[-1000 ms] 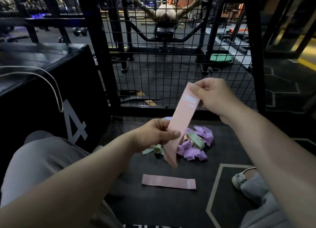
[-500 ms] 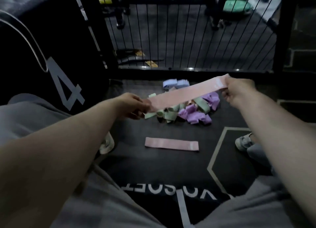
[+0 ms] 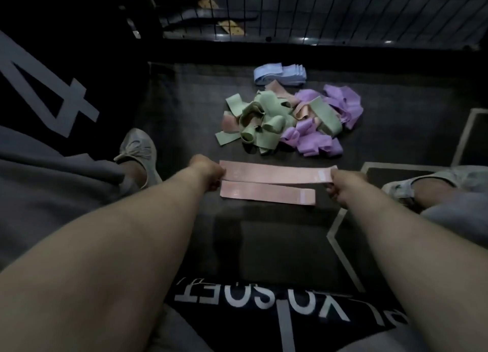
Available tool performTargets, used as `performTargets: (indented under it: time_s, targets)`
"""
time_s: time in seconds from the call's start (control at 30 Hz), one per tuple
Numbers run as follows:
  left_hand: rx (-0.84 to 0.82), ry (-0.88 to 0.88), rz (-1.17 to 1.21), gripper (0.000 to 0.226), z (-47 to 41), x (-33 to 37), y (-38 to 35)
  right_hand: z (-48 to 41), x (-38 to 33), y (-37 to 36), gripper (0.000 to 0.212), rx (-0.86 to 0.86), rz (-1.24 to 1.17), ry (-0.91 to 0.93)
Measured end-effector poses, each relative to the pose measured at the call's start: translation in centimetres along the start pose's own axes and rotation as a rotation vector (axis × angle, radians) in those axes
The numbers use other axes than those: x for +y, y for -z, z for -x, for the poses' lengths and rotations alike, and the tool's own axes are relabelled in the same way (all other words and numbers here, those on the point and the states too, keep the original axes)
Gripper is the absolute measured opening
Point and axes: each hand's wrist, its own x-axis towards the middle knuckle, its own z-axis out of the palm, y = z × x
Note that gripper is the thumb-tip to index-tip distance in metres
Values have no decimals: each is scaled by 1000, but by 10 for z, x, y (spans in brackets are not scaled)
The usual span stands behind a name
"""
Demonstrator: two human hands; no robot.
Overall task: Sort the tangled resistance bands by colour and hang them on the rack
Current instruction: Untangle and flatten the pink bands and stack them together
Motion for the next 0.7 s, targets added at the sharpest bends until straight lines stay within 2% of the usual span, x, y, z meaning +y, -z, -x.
performTargets:
  time_s: [0.23,0.43,0.7]
  targets:
    - [52,111,-22,17,-39,-30,-26,-26,32,-16,18,-9,178,-33]
    - [51,123,-138,31,-79,-58,-42,-40,57,-21,13,16,341,90]
    - [67,39,-143,16,-73,-59,-53,-63,79,-24,13,12,402,185]
